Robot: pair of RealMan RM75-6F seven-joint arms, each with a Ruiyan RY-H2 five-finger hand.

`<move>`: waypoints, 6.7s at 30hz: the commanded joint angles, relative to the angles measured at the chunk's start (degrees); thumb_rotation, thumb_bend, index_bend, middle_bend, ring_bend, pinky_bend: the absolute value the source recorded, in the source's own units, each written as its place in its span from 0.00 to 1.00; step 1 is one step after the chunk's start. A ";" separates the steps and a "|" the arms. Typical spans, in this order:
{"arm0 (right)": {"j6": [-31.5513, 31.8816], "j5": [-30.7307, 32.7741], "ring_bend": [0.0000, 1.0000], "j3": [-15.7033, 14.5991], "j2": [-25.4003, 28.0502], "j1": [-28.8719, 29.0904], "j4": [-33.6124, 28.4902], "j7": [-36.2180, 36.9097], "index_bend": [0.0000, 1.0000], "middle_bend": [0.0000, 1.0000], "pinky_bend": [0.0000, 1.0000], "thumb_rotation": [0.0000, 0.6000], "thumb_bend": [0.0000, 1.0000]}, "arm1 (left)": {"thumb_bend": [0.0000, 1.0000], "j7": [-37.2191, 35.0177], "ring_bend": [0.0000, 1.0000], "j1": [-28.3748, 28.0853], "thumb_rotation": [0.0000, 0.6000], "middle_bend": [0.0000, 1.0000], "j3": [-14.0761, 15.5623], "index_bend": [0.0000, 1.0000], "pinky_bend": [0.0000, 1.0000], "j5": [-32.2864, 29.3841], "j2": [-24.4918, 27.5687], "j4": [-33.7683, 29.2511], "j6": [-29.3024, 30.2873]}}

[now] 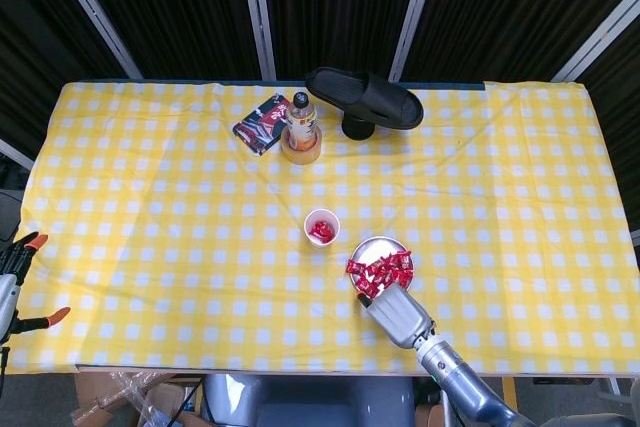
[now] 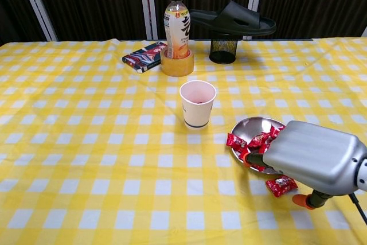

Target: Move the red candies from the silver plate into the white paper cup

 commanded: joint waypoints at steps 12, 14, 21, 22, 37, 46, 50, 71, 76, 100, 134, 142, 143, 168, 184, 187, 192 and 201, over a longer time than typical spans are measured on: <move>1.59 -0.56 0.95 -0.30 -0.52 -0.42 -0.49 0.65 0.23 0.81 1.00 1.00 0.31 | 0.03 -0.09 0.00 -0.01 1.00 0.00 0.00 0.00 0.00 -0.03 0.08 -0.05 -0.10; 1.79 -0.85 0.95 -0.71 -0.50 -0.57 -0.80 0.29 0.24 0.81 1.00 1.00 0.31 | 0.03 -0.13 0.00 -0.01 1.00 0.00 0.00 0.00 0.00 -0.04 0.08 -0.07 -0.11; 2.07 -1.57 0.95 -1.17 -0.97 -0.88 -0.56 0.49 0.32 0.81 1.00 1.00 0.31 | 0.03 -0.08 0.00 0.06 1.00 0.00 0.05 0.00 0.00 0.14 0.09 -0.10 0.04; 2.05 -1.43 0.95 -1.04 -1.07 -0.91 -0.32 0.77 0.33 0.81 1.00 1.00 0.31 | 0.03 -0.10 0.00 0.06 1.00 0.00 0.04 0.00 0.00 0.14 0.09 -0.11 0.06; 1.69 -0.82 0.95 -0.71 -1.14 -1.14 1.66 2.73 0.38 0.81 1.00 1.00 0.31 | 0.03 -0.32 0.00 0.04 1.00 0.00 0.05 0.00 0.00 0.08 0.17 -0.12 -0.10; 1.61 -0.79 0.95 -0.59 -1.45 -1.35 2.60 3.80 0.42 0.81 1.00 1.00 0.31 | 0.03 -0.27 0.00 0.09 1.00 0.00 0.11 0.00 0.00 0.23 0.20 -0.19 0.00; 1.51 -0.63 0.95 -0.47 -1.66 -1.41 3.31 4.17 0.44 0.81 1.00 1.00 0.31 | 0.03 -0.28 0.00 0.09 1.00 0.00 0.13 0.00 0.00 0.25 0.19 -0.16 -0.01; 1.98 0.06 0.95 -0.23 -1.63 -1.58 2.75 3.31 0.56 0.81 1.00 1.00 0.45 | 0.03 -0.39 0.00 0.08 1.00 0.00 0.20 0.00 0.00 0.38 0.20 -0.11 -0.07; 3.43 -1.24 0.95 -0.16 0.30 -1.48 -0.82 1.80 0.56 0.81 1.00 1.00 0.45 | 0.03 -0.36 0.00 0.06 1.00 0.00 0.22 0.00 0.00 0.41 0.20 -0.11 -0.11; -1.09 9.25 0.95 17.92 -1.37 12.04 -0.64 4.29 0.56 0.81 1.00 1.00 0.45 | 0.03 -2.68 0.00 -0.88 1.00 0.00 0.14 0.00 0.00 -0.27 0.98 -0.09 -2.44; -1.31 10.37 0.95 19.39 -12.10 21.42 18.61 11.65 0.39 0.81 1.00 1.00 0.45 | 0.03 -4.46 0.00 -1.55 1.00 0.00 0.35 0.00 0.00 -0.88 2.06 -0.51 -4.30; 2.79 8.86 0.95 16.74 -9.01 18.90 11.89 10.22 0.36 0.81 1.00 1.00 0.42 | 0.03 -4.26 0.00 -1.50 1.00 0.00 0.35 0.00 0.00 -0.75 1.96 -0.48 -4.00; 3.48 8.70 0.95 16.13 -8.33 18.38 10.51 9.58 0.34 0.81 1.00 1.00 0.40 | 0.03 -4.23 0.00 -1.48 1.00 0.00 0.38 0.00 0.00 -0.69 1.95 -0.50 -3.96; 13.50 11.44 0.88 3.86 -0.01 5.20 -2.45 4.90 0.16 0.75 0.98 1.00 0.30 | 0.03 -0.74 0.00 -0.48 1.00 0.00 1.24 0.00 0.00 0.95 1.06 -0.74 -1.57; 11.15 10.25 0.84 3.57 -0.04 3.24 -1.28 8.23 0.22 0.69 0.98 1.00 0.30 | 0.03 1.02 0.00 -0.41 1.00 0.00 1.10 0.00 0.00 -0.33 0.63 -1.32 -1.84; 10.45 11.72 0.90 4.03 0.06 3.20 -1.29 8.21 0.23 0.78 0.98 1.00 0.30 | 0.03 0.91 0.00 -0.44 1.00 0.00 1.10 0.00 0.00 -0.35 0.68 -1.34 -1.95; 9.44 14.01 0.92 4.65 0.41 3.36 -1.11 7.88 0.30 0.81 0.98 1.00 0.30 | 0.03 0.75 0.00 -0.55 1.00 0.00 1.15 0.00 0.00 -0.33 0.81 -1.33 -2.25; 8.69 15.34 0.92 4.82 0.58 3.14 -0.59 8.47 0.40 0.82 0.98 1.00 0.30 | 0.03 0.48 0.00 -0.66 1.00 0.00 1.18 0.00 0.00 -0.20 0.92 -1.39 -2.45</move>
